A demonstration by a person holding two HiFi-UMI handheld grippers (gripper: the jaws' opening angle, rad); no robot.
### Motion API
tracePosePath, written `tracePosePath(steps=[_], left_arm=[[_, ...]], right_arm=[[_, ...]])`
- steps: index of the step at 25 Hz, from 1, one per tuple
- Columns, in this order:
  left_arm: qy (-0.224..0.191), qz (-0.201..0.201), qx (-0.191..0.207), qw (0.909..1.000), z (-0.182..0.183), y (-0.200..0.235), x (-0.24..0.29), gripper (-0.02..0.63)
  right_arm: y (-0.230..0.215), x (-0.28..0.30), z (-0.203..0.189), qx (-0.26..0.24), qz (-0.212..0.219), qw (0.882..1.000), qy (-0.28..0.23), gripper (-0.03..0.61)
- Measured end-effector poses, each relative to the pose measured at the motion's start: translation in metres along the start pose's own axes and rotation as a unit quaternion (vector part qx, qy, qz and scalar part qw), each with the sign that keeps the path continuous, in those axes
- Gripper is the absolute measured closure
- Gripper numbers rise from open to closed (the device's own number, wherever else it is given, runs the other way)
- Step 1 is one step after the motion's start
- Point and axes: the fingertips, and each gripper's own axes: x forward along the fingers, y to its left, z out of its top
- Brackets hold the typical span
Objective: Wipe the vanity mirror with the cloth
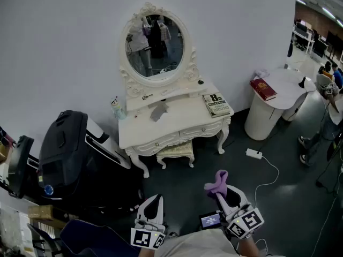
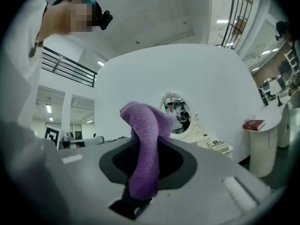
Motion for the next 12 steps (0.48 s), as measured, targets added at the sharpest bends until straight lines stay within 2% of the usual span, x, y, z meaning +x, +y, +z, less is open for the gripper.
tracePosePath(steps=[4, 12], left_arm=[[-0.016, -0.020, -0.006, 0.9996, 0.013, -0.016, -0.020, 0.606], [0.008, 0.000, -0.006, 0.9999, 0.002, 0.027, -0.102, 0.606]], right_arm=[[0.023, -0.020, -0.015, 0.012, -0.013, 1.000, 0.023, 0.486], [0.106, -0.003, -0.031, 0.006, 0.004, 1.000, 0.029, 0.486]])
